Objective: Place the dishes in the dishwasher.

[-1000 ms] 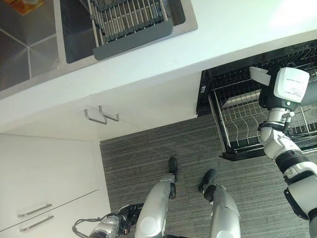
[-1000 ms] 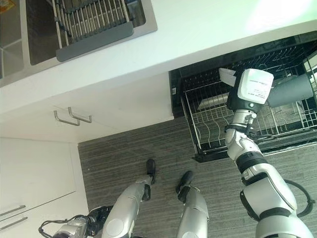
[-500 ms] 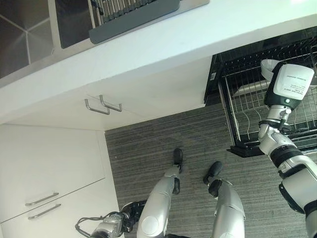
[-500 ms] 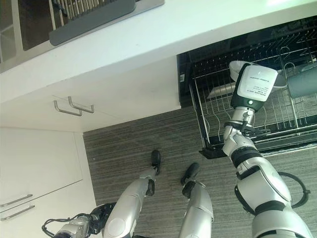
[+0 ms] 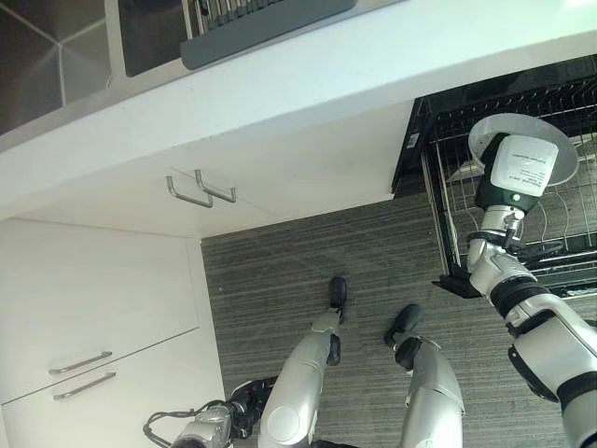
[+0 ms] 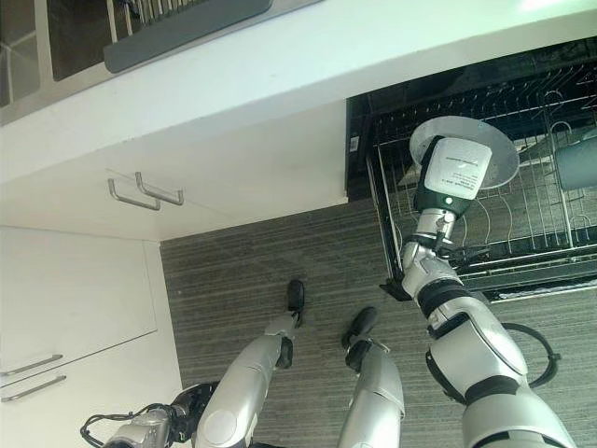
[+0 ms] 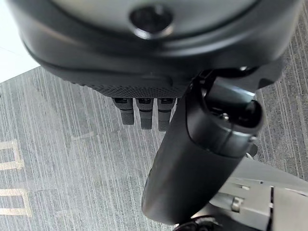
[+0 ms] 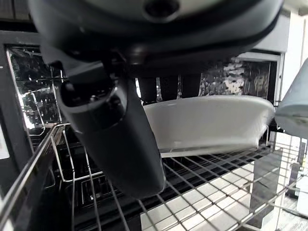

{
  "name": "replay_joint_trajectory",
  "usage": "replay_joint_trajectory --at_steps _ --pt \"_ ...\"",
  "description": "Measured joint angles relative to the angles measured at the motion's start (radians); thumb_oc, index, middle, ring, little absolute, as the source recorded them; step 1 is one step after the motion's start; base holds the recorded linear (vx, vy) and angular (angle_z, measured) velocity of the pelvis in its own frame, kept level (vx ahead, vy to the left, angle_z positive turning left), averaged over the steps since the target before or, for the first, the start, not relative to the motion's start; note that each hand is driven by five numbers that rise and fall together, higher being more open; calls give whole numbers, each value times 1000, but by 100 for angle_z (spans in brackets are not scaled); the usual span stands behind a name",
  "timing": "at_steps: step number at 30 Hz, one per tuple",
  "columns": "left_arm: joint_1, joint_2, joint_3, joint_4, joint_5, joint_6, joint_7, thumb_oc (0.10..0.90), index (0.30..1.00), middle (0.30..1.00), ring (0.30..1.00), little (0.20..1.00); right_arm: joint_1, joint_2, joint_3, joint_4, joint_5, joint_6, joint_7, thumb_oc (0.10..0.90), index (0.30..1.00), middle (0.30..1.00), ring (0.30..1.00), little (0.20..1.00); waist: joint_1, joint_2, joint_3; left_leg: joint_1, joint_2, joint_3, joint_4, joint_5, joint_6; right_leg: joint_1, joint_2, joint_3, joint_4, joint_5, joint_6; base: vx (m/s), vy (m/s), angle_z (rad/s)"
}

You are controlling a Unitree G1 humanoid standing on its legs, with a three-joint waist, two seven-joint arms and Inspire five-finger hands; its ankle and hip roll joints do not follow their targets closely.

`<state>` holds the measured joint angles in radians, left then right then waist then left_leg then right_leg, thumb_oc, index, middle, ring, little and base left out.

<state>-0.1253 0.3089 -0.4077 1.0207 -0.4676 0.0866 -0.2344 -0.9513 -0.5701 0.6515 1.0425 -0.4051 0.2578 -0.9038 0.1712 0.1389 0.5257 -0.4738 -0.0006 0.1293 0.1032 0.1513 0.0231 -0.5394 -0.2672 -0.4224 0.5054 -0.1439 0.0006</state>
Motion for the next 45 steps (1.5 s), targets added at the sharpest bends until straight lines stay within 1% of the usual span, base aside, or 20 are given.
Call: replay_joint_trajectory --at_steps 2,4,9,14,18,19,20,23,26,27,28,29,30,31,33,35,38,40,44,45 --pt "3 0 0 -7 0 0 6 800 900 900 900 900 -12 21 -22 27 61 -53 30 800 900 900 900 900 2 1 0 -2 0 0 0 1 -1 -3 -1 0 2 -1 -1 14 37 0" --pt "6 -2 0 -16 0 1 9 800 900 900 900 900 -13 39 -66 27 112 -77 57 800 900 900 900 900 1 8 0 -10 0 1 1 1 -1 -12 -1 1 3 -1 -2 15 54 0" --pt "10 -2 0 -23 0 3 11 800 900 900 900 900 -10 65 -99 29 139 -78 67 800 900 900 900 900 -3 9 -1 -11 -2 3 2 2 0 -15 -3 3 4 3 -8 10 60 -1" --pt "10 -1 0 -32 -1 18 13 800 900 900 900 900 -10 74 -116 33 175 -51 91 800 900 900 900 900 -1 10 -1 -12 -1 2 2 -1 -4 -16 -3 2 6 -2 -1 0 0 0" --pt "11 -3 0 -35 -1 19 28 800 900 900 900 900 -9 75 -122 33 184 -57 90 800 900 900 900 900 -2 10 -2 -12 0 2 2 -2 -5 -16 -3 2 6 -1 -2 0 0 0" --pt "11 -3 0 -35 -1 19 30 800 900 900 900 900 -9 80 -132 33 219 -70 78 800 900 900 900 900 -3 10 -2 -12 0 2 3 -1 -4 -16 -2 2 6 2 -7 40 44 -2" --pt "12 -6 2 -35 -1 19 32 800 900 900 900 900 -6 94 -166 32 313 -94 49 800 900 900 900 900 -3 12 -2 -12 0 4 5 1 -2 -15 -2 3 5 4 -11 38 45 -3" --pt "25 -12 0 -31 -38 21 51 800 900 900 900 900 30 158 -340 19 408 -161 -56 800 900 900 900 900 -9 12 -3 17 2 22 7 -3 0 6 2 18 -3 9 -11 23 24 -12" --pt "33 -19 3 -18 -40 20 74 800 900 900 900 900 112 164 -369 -166 381 -165 -105 800 900 900 900 900 -36 12 -2 34 8 30 10 -6 2 29 20 23 -19 24 -13 -66 18 -13" --pt "33 -20 5 -11 -41 17 75 800 900 900 900 900 140 161 -361 -223 342 -165 -121 800 900 900 900 900 -42 11 -2 38 10 36 13 -8 3 32 22 29 -20 29 -13 43 -50 -19" --pt "39 -30 23 13 -41 17 78 800 900 900 900 900 192 158 -327 -341 276 -165 -135 800 900 900 900 900 -72 11 -2 59 16 41 13 -10 5 57 30 31 -35 35 -12 45 -57 -16" --pt "40 -37 34 30 -40 17 79 800 900 900 900 900 216 158 -311 -381 252 -155 -137 800 900 900 900 900 -82 11 -2 77 18 43 13 -13 4 75 34 33 -39 35 -11 63 -111 -23" --pt "65 -58 82 53 -41 14 87 800 900 900 900 900 310 160 -279 -496 196 -140 -156 800 900 900 900 900 -91 5 -2 133 26 54 15 -31 0 130 40 46 -58 29 -1 36 -98 -29" --pt "76 -58 88 50 -42 7 92 800 900 900 900 900 329 162 -264 -500 169 -140 -167 800 900 900 900 900 -95 -1 -5 142 33 61 18 -46 -12 136 49 62 -58 28 1 74 -129 -27" --pt "85 -62 113 56 -36 7 98 800 900 900 900 900 378 162 -264 -551 168 -121 -171 800 900 900 900 900 -117 -7 -7 148 41 59 25 -51 -8 144 57 63 -59 25 -1 80 -60 -7" --pt "112 -88 174 76 -36 2 100 800 900 900 900 900 449 163 -268 -615 160 -117 -170 800 900 900 900 900 -124 -14 -11 181 48 65 27 -56 -14 178 67 68 -70 25 0 65 -22 -13" --pt "149 -89 200 93 -31 -5 100 800 900 900 900 900 482 159 -265 -616 130 -117 -162 800 900 900 900 900 -142 -46 -54 214 55 85 31 -70 -20 198 76 88 -69 21 -2 75 -37 -21" --pt "169 -89 208 119 -25 -4 100 800 900 900 900 900 522 157 -269 -618 130 -121 -156 800 900 900 900 900 -144 -67 -103 241 62 94 38 -78 -29 224 84 98 -72 17 -3 89 -61 -17" --pt "220 -96 245 121 27 -2 108 800 900 900 900 900 647 163 -271 -653 132 -144 -91 800 900 900 900 900 -140 -95 -166 313 71 111 49 -113 -34 298 93 111 -82 3 -2 62 -57 -13" --pt "222 -96 246 122 32 -2 109 800 900 900 900 900 652 164 -270 -653 132 -145 -89 800 900 900 900 900 -142 -97 -171 316 71 111 49 -114 -34 300 93 111 -83 3 -1 16 -41 -10"
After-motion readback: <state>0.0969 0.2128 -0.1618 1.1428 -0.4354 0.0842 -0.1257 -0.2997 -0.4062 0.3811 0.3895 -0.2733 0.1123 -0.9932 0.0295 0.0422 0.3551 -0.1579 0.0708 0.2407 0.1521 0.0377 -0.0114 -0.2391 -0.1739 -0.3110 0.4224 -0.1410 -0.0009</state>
